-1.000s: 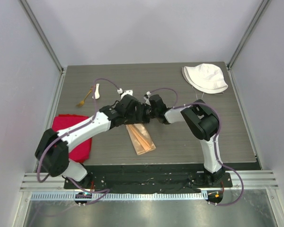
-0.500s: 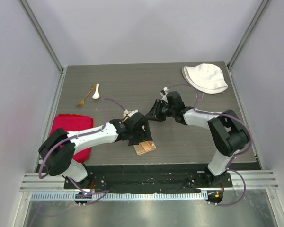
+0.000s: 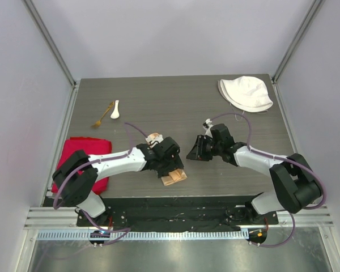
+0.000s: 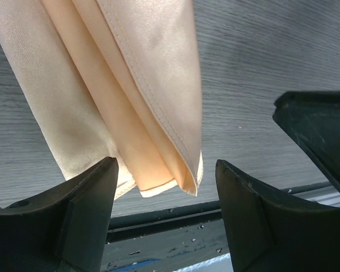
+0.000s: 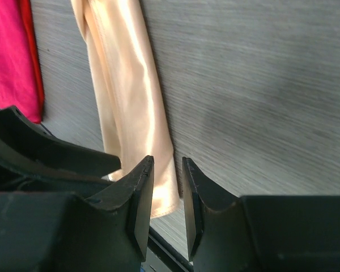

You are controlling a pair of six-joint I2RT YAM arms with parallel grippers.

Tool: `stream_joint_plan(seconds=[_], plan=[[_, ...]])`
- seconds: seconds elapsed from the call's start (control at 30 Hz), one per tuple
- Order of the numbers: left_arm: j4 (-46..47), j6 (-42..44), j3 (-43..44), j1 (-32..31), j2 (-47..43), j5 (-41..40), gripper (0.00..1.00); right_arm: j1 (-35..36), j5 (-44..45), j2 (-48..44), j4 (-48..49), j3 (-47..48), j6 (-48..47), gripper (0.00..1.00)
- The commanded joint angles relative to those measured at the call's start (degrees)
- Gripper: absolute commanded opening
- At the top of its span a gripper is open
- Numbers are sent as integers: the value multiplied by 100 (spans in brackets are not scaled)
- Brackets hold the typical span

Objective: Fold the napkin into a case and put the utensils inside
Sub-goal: Stuff the top corner of the smaller-rectangle-folded napkin into the folded napkin.

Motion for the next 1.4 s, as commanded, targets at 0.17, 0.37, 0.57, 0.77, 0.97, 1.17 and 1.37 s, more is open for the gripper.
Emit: stream_joint_plan(seconds=[0.17,0.37,0.57,0.77,0.97,1.17,1.37], plan=[[258,-191,146,-8,375,-90,72,-28,166,-621,-127,-381,-179,33],[486,-77,181,-8,420,-161,55,-19,157,-1016,-145,-829,-91,32],[600,-24,181,1,358,-187,30,-19,166,-1447,-154,-1155,58,32],[915,72,216,97,340,-205,4,-19,88,-1693,188,-1532,435,25],[1066,126,260,290,332,-11,0,112,-80,-1948,1523,-2306,1235,8],[1356,47,-21,300,244,182,0,885,912,-2072,3026,-2982,1990,1],[1813,-7,-258,361,279,446,0,1579,1904,-1590,4047,-3124,2299,1]])
